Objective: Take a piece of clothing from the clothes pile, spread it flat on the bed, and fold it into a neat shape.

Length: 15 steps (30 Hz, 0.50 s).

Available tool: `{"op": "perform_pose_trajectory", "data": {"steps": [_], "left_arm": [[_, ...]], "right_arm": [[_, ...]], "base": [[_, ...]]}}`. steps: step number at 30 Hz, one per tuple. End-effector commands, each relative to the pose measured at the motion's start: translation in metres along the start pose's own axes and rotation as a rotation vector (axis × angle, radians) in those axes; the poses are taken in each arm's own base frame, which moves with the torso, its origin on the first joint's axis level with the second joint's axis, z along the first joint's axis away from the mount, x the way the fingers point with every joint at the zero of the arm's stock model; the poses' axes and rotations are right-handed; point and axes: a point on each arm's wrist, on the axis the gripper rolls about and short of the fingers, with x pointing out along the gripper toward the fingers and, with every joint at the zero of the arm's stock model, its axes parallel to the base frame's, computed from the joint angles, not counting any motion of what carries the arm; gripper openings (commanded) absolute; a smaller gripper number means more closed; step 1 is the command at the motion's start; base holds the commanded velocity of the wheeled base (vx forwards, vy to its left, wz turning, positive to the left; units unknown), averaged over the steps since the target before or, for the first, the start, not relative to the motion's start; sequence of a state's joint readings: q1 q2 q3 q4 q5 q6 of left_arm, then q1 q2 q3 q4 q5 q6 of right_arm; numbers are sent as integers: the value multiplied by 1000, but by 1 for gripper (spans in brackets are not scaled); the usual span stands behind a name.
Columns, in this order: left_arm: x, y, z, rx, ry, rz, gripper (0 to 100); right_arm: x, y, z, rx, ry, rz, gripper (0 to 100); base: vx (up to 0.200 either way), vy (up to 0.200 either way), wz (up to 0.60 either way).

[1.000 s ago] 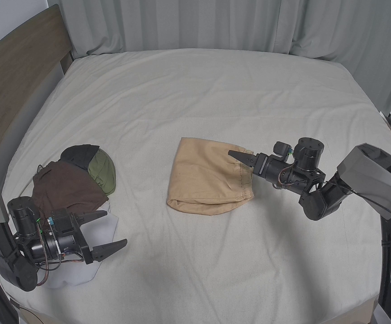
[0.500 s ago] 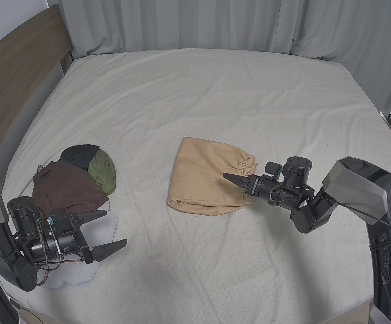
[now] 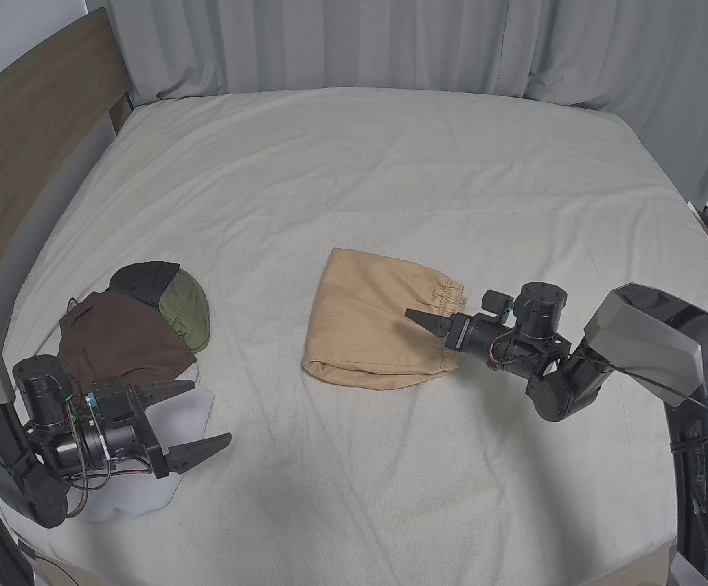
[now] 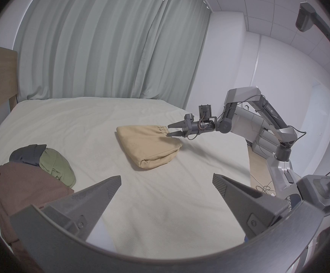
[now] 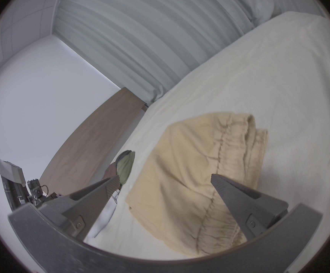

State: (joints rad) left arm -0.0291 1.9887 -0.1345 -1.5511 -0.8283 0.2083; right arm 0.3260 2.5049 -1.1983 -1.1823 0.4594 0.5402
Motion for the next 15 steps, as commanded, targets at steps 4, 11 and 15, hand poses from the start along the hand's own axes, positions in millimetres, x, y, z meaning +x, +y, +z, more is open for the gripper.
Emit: {"op": "perform_pose_trajectory", "data": {"steps": [4,11,15], "left_arm": [[-1,-13,14,52,-38,-44,100],[-3,-51,37,160,-111,-195,100],[-8,-74,49,195,-151,-267,100]], "right_arm": [[-51,68,74,-195,-153,67,100],[-123,97,84,-501,-237,-80,100],[-169,116,83,-545,-289,-94,100]], "base": [[0,0,0],[0,0,0],[0,0,0]]}}
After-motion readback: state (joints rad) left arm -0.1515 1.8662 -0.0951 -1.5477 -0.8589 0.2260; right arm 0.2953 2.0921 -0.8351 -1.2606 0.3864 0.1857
